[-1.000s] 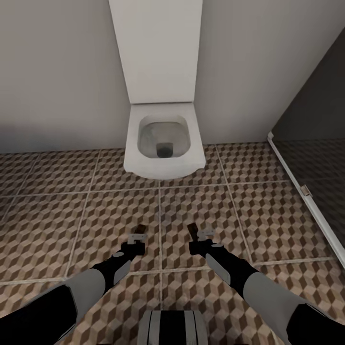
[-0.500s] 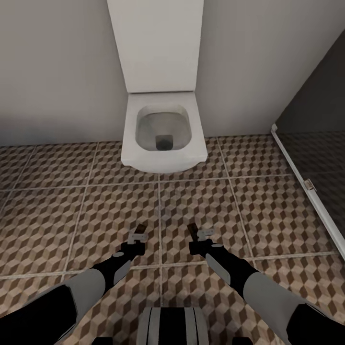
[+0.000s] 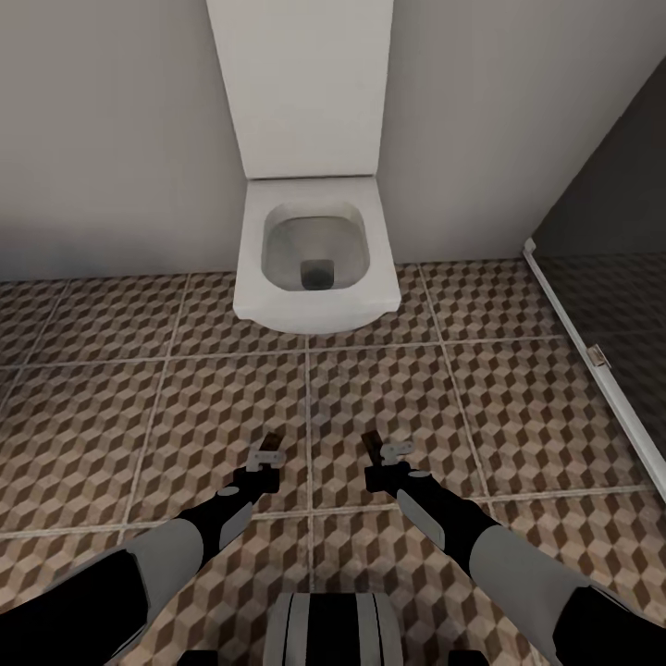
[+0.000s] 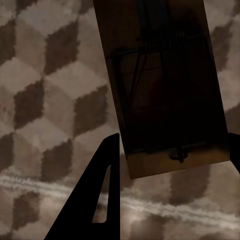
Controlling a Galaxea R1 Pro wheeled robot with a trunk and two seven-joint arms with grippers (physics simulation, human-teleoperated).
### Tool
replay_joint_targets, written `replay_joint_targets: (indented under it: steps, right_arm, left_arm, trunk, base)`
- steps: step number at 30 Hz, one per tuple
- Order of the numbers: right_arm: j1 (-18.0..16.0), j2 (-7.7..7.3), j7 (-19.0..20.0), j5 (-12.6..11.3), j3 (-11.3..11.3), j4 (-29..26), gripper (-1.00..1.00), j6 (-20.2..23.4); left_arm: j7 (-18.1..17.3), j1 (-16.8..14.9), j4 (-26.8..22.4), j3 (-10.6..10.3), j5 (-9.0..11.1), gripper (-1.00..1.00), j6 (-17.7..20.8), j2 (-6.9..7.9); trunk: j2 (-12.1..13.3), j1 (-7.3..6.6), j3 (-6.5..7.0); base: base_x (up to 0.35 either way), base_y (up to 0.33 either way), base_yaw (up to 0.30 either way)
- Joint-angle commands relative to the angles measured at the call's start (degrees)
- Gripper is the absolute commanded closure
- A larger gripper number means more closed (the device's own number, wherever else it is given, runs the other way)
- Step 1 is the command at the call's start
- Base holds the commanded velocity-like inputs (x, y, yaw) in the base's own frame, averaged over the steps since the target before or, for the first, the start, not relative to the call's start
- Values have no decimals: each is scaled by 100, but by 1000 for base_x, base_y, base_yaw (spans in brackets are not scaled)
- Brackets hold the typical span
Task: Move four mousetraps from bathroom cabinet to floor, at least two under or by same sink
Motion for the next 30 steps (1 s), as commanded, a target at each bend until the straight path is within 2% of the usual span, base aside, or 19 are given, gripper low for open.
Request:
replay_joint_targets:
  steps: [1, 6, 30]
  right_arm:
    - [-6, -6, -59, -57, 47, -15, 100, 13]
    - [-6, -6, -59, -58, 47, -15, 100, 13]
    - [-6, -4, -59, -57, 47, -15, 100, 13]
  left_arm:
    - [41, -2, -3, -49, 9, 100, -11, 0]
    - [41, -2, -3, -49, 9, 100, -8, 0]
    - [41, -2, -3, -49, 9, 100, -7, 0]
  trunk:
    - [-1, -1, -3]
    - [-1, -1, -3]
    - [-1, -1, -3]
  base:
    - [0, 0, 0]
    - [103, 0, 0]
    - [238, 0, 0]
